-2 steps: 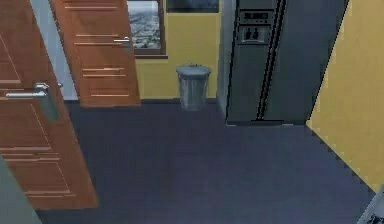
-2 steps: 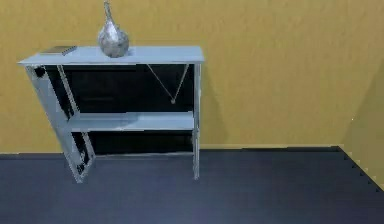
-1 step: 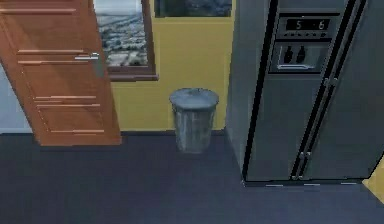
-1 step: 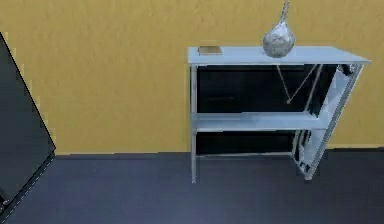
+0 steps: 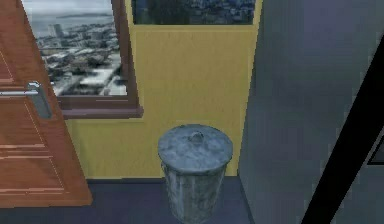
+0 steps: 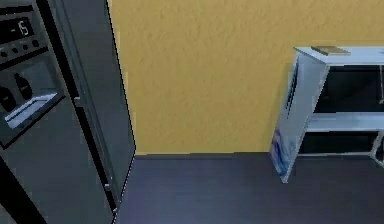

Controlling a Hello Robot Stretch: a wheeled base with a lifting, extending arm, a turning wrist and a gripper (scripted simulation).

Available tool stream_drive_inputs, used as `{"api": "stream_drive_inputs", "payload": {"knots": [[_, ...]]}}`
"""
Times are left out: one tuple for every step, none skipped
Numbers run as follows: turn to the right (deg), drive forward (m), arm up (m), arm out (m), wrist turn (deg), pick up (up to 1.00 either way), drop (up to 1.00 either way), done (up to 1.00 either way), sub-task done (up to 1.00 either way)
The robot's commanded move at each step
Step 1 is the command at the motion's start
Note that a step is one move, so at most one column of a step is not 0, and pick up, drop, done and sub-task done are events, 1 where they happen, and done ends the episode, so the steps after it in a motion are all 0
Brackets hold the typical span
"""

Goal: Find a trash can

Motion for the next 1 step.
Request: {"api": "stream_drive_inputs", "payload": {"knots": [[0.0,0.0,0.0,0.0,0.0,0.0,0.0,1.0,0.0]]}}
